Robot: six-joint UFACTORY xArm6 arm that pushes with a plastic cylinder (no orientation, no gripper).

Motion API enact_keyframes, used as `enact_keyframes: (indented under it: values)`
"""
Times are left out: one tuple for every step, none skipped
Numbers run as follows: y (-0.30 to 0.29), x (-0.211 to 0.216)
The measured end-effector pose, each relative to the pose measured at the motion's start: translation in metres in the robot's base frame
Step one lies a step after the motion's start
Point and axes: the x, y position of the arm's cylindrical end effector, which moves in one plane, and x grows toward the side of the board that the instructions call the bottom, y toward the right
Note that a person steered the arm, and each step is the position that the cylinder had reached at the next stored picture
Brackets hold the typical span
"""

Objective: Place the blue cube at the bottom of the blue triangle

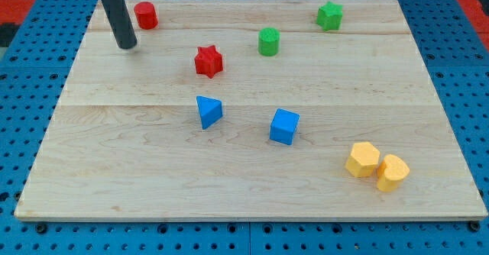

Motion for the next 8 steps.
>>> enact_keyframes:
  values:
    - [0.016, 0.040]
    - [0.065, 0.100]
    - [0.063, 0.175]
    - [0.112, 0.182]
    - [0.094, 0.132]
    - [0.096, 0.137]
    - [0.099, 0.189]
    - [0.152, 0.190]
